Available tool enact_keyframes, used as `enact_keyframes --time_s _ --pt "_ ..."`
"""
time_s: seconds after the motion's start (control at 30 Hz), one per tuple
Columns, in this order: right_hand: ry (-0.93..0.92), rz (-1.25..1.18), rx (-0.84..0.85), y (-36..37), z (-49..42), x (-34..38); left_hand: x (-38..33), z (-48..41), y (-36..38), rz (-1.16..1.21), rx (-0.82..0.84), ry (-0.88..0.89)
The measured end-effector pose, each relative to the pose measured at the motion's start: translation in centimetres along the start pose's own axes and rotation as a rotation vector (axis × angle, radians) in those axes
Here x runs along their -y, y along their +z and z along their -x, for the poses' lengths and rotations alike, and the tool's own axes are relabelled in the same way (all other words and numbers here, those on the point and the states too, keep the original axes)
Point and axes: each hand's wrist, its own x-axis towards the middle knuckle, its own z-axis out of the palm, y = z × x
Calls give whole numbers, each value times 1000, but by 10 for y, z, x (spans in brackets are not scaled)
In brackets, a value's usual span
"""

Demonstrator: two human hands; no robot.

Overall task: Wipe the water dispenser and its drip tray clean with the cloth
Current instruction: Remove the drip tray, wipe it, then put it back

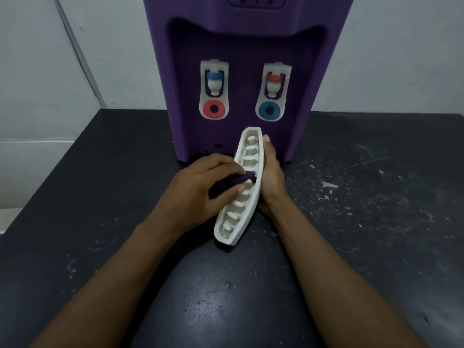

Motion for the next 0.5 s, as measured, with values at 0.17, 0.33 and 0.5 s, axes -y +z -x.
enact_keyframes --time_s 0.17,0.33,0.5 --pt "29 22 7 1 1 -1 -1 -4 0 -105 33 -14" --pt "44 -13 45 0 1 -3 -14 -7 4 -178 34 0" --pt "37 -20 58 0 0 -4 -20 -6 3 -71 17 16"
